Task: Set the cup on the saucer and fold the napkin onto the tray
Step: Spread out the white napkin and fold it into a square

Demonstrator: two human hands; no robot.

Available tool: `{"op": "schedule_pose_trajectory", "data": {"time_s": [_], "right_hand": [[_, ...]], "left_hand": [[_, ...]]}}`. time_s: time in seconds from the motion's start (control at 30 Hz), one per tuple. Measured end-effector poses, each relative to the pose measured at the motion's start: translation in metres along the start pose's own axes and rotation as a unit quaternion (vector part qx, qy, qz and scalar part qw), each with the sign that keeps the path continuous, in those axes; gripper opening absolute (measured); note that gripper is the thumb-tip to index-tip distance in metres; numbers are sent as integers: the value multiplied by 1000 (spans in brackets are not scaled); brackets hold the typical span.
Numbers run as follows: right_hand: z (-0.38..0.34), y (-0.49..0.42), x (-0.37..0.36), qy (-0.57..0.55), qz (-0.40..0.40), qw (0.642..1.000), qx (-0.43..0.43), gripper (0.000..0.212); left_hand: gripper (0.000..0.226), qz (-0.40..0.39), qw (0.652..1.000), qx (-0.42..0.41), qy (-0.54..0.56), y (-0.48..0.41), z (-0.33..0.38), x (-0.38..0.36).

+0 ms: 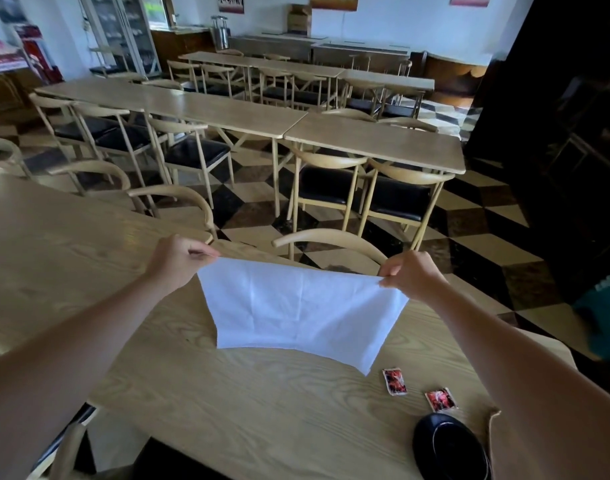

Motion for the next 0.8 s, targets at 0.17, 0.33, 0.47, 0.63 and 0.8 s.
{"op": "schedule_pose_trajectory", "data": {"time_s": [0.17, 0.33, 0.47, 0.63, 0.8], "right_hand": [[-3, -11, 4, 38, 42, 998, 5, 7], [-18, -35, 24, 63, 122, 991, -1, 11], [-28, -45, 42, 48, 210, 976, 27, 13], [-22, -37, 44, 23, 257, 964, 65, 11], [-1, -5, 16, 23, 215, 973, 86, 11]], "left_hand": [[9, 69, 997, -1, -45, -23, 1, -6], [13, 136, 988, -42, -61, -67, 12, -3], [16, 193, 977, -77, -41, -92, 25, 11], [18, 202, 975, -85, -24, -84, 18, 21], [12, 129, 990, -54, -23, -33, -1, 10]]}}
Point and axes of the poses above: each hand's wrist, its own y-axis away from the middle knuckle, its own x-axis out of the back of the hand, z = x × y, the point moved 3 cm from there along -y, towards the middle knuckle, and after that the axes turned 9 degrees about -x, right-handed, at the moved point
